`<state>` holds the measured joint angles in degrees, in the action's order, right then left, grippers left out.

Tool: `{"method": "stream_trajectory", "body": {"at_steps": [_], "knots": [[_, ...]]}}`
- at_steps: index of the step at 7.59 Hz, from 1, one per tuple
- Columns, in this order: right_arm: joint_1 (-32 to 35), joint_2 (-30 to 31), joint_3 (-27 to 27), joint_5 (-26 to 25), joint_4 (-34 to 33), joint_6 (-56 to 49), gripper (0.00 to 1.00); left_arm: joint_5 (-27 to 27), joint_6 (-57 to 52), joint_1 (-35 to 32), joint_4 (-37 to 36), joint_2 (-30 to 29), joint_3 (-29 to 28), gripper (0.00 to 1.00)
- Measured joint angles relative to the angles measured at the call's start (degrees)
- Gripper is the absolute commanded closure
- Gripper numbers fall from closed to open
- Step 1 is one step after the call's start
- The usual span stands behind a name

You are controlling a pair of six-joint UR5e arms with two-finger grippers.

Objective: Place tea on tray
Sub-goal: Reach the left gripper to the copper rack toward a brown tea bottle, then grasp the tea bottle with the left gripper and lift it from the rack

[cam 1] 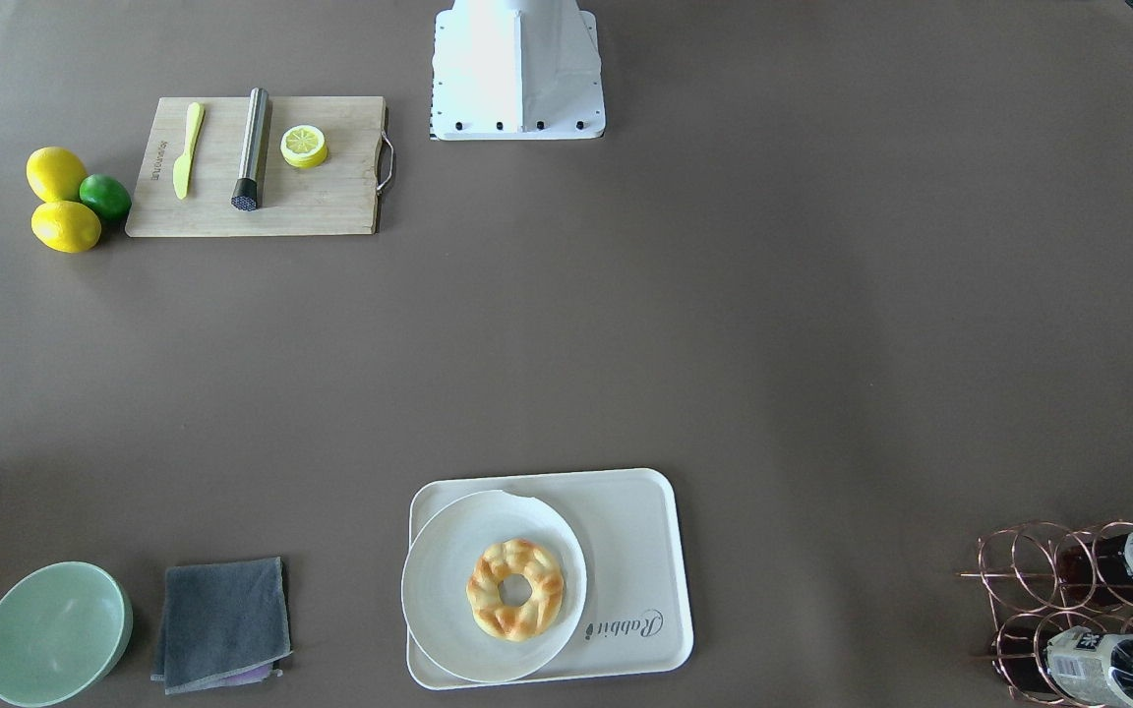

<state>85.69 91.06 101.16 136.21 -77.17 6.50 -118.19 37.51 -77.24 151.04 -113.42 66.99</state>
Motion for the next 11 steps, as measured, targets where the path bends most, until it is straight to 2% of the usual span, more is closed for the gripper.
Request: {"method": "stream_trajectory", "body": {"at_steps": [2, 5, 7, 9, 11], "knots": [[0.00, 0.06, 0.00, 0.02, 0.00, 0.00, 0.00, -0.74, -0.21, -2.28, -4.11, 0.04, 4.18, 1.00], [0.04, -0.03, 0.45, 0.10, 0.07, -0.10, 0.00, -8.73, -0.76, -7.09, -11.31, 1.59, 13.12, 1.00], [0.08, -0.08, 1.13, 0.11, 0.09, -0.10, 0.00, -10.14, -0.79, -6.51, -13.18, 4.86, 21.34, 1.00], [0.06, -0.03, 1.99, -0.04, 0.16, -0.22, 0.00, -9.50, -0.84, -0.65, -18.01, 6.58, 31.39, 1.00], [0.08, 0.06, 2.66, -0.08, 0.56, -0.46, 0.00, -6.38, -1.14, 9.73, -20.94, 5.18, 37.96, 1.00]]}}
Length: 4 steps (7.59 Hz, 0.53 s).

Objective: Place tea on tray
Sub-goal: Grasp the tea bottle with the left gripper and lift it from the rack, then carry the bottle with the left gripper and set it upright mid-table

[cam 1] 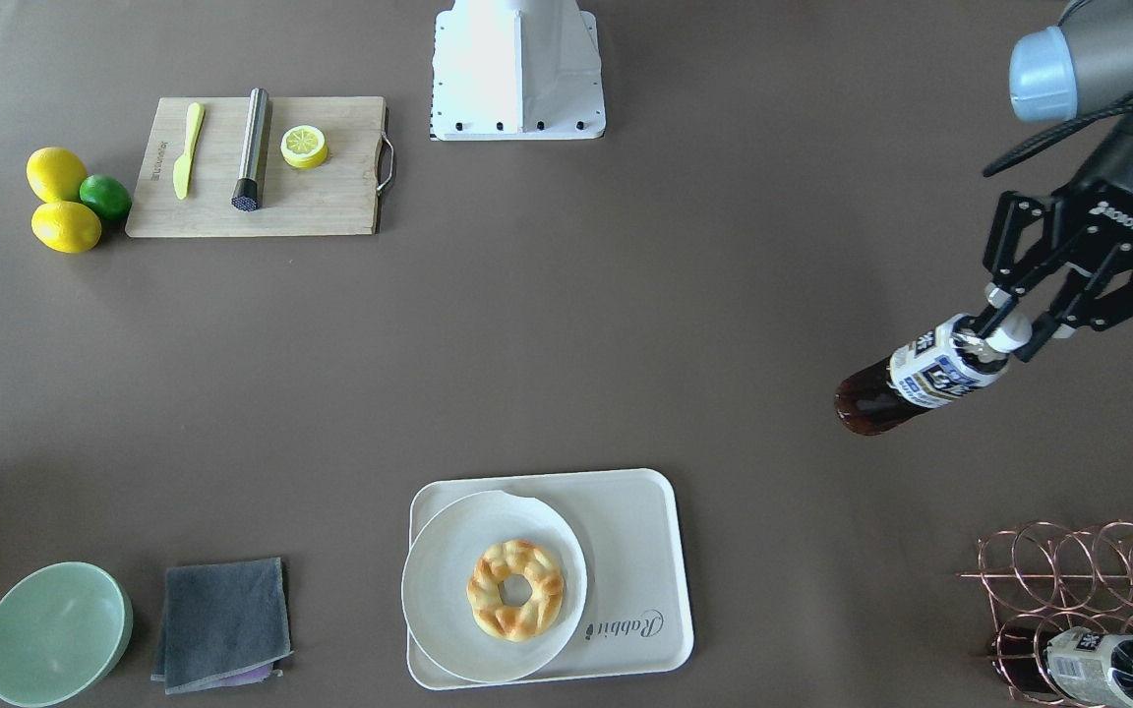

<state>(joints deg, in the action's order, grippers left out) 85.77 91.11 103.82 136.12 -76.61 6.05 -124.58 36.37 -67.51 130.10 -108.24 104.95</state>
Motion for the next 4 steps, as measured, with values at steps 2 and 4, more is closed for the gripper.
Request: {"method": "stream_trajectory", "body": {"at_steps": [2, 4], "knots": [[0.00, 0.26, 0.03, 0.25, 1.48, -0.20, 0.00, 5.19, -4.61, 10.50, -4.93, -6.77, 1.53, 1.00], [-0.01, 0.55, 0.04, 0.36, 1.95, -0.24, 0.00, 17.92, -6.54, 23.70, -11.82, -14.34, 1.80, 1.00]]}}
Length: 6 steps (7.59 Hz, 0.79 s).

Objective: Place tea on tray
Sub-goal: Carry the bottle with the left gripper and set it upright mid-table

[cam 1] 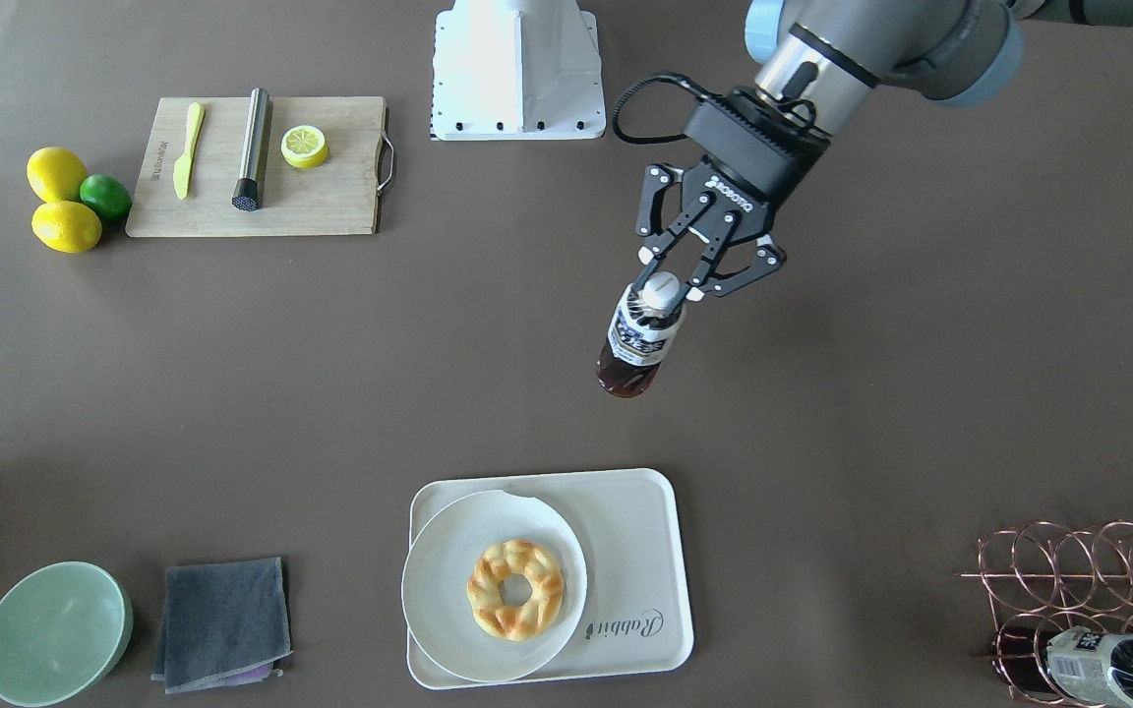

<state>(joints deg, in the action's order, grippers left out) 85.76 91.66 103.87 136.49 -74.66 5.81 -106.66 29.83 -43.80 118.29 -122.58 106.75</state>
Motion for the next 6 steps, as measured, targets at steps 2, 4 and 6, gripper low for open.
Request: {"method": "stream_trajectory", "body": {"at_steps": [2, 4, 6], "knots": [[0.02, 0.07, 0.03, 0.07, 0.03, -0.01, 0.00, 9.04, 0.07, 9.10, -6.60, -5.79, 0.25, 1.00], [0.03, 0.13, 0.21, 0.09, 0.04, 0.04, 0.00, 13.75, 0.10, 14.35, -8.30, -6.66, 0.53, 1.00], [0.02, 0.11, 0.27, 0.10, 0.04, 0.11, 0.00, 15.88, -0.04, 16.49, -8.29, -5.49, 0.56, 1.00]]}}
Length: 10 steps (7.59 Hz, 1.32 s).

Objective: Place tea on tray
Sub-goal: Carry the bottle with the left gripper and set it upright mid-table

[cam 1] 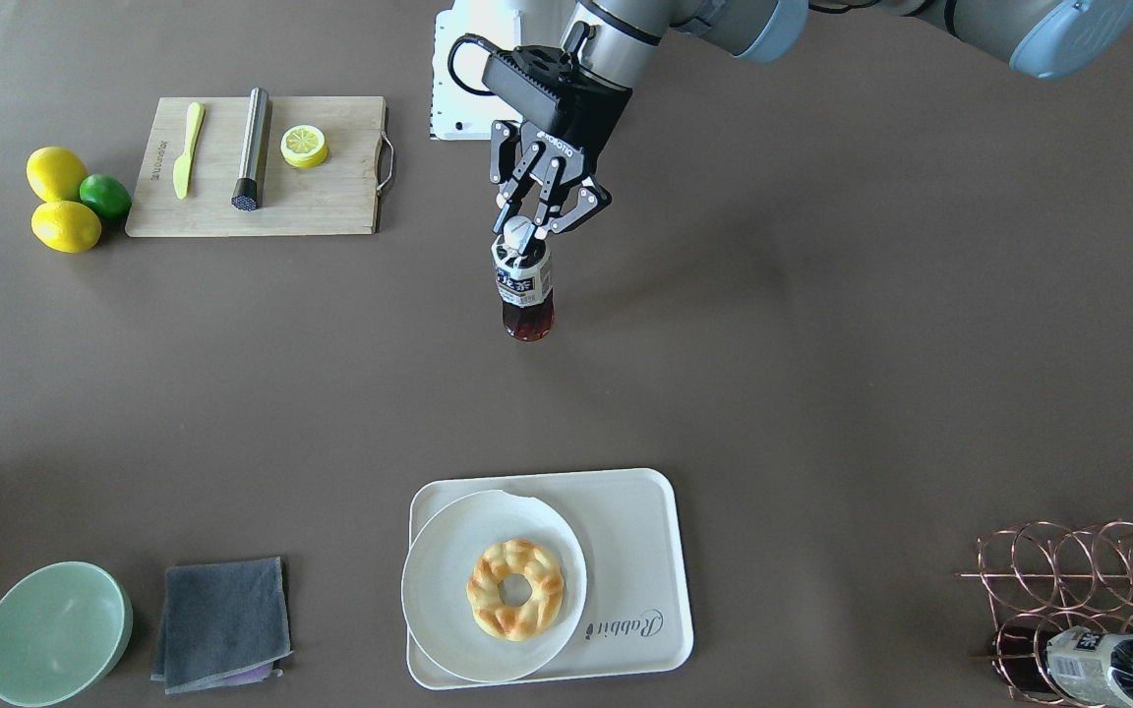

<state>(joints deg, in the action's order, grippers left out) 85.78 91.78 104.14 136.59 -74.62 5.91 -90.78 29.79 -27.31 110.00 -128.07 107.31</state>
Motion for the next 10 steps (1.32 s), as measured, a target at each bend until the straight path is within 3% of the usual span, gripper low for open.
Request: {"method": "stream_trajectory", "body": {"at_steps": [4, 5, 6, 7, 10], "knots": [[0.00, -0.30, 0.04, 0.16, 0.00, 0.03, 0.00, 2.52, -0.34, 2.53, 1.75, 1.25, -0.40, 1.00], [-0.03, -0.39, 0.02, 0.17, 0.00, 0.09, 0.00, 2.54, -0.34, 2.64, 2.88, 1.81, -0.56, 0.69], [-0.03, -0.48, 0.01, 0.17, 0.00, 0.13, 0.00, 2.53, -0.35, 2.67, 3.53, 2.10, -0.62, 0.22], [-0.05, -0.56, -0.03, 0.17, 0.00, 0.15, 0.00, 2.46, -0.35, 2.69, 3.83, 2.23, -0.54, 0.02], [-0.08, -0.63, 0.01, 0.25, 0.00, 0.23, 0.00, 2.35, 0.41, 2.70, 5.37, 2.37, -0.32, 0.02]]}}
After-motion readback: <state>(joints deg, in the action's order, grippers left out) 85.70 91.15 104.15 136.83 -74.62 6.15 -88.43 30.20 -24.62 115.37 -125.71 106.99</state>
